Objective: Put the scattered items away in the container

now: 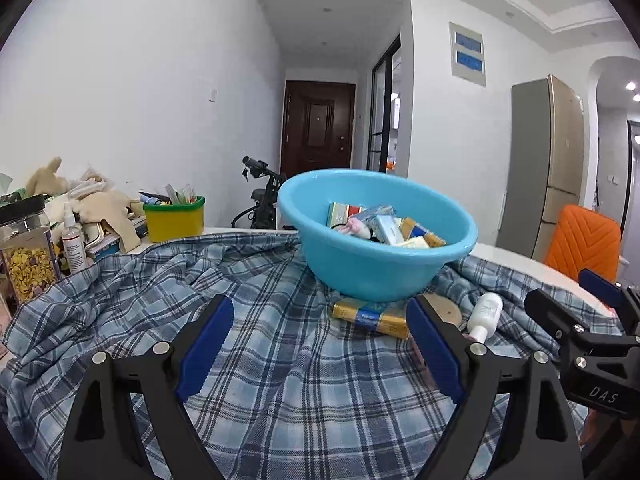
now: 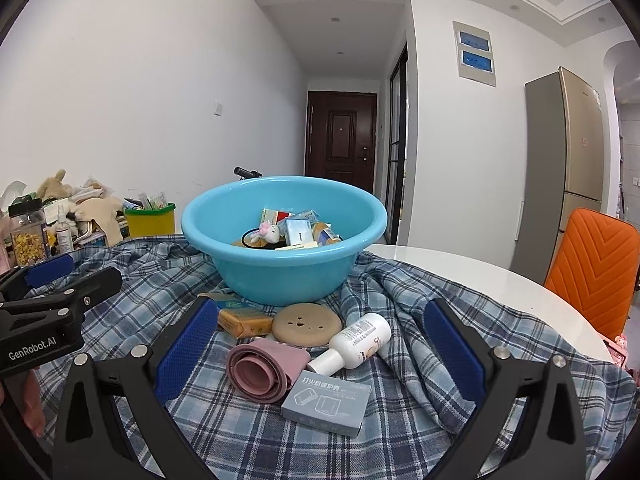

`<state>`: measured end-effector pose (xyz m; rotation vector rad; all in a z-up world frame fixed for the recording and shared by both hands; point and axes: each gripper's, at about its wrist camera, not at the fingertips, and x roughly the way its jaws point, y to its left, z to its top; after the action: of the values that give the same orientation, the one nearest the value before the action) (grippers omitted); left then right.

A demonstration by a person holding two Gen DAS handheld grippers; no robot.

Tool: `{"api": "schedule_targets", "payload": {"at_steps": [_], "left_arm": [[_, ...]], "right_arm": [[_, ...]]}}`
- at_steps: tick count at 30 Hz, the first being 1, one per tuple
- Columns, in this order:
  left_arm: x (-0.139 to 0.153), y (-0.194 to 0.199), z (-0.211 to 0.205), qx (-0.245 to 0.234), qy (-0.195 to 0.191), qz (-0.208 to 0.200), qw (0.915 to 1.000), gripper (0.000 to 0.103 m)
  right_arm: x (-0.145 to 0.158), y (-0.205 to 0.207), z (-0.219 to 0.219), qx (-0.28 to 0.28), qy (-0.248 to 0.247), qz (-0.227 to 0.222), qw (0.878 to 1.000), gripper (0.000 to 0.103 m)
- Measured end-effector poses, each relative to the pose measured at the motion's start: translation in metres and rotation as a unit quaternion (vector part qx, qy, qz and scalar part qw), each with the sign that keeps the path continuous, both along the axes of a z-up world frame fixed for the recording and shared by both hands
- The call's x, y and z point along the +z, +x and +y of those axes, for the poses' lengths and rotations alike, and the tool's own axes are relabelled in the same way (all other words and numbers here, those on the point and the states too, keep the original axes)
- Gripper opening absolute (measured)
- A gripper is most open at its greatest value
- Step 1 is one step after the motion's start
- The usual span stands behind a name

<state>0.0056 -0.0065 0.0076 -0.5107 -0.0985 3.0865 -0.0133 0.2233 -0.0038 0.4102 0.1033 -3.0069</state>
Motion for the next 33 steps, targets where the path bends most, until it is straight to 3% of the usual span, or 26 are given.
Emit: {"api": "schedule_targets", "payload": {"at_steps": [14,17,33], "left_arm": [[-0.005,0.003,0.007,0.011,-0.03,0.02,0.9993,0.09],[-0.006,0.003,0.006,0.011,-0.028,0.021,0.9993,0.09],[-0.006,0.003,0.005,0.011,-0.028,0.02,0.9994,0.09]], "right_arm": [[-0.004,-0.008,0.01,-0.017,-0.025,-0.026,0.999,0.102],[-0.003,-0.002,0.013,-0.037,-0.028,-0.012,0.999,0.102],[-0.003,-0.004,0.011,-0.026,-0.025,-0.015,0.999,0.102]]}}
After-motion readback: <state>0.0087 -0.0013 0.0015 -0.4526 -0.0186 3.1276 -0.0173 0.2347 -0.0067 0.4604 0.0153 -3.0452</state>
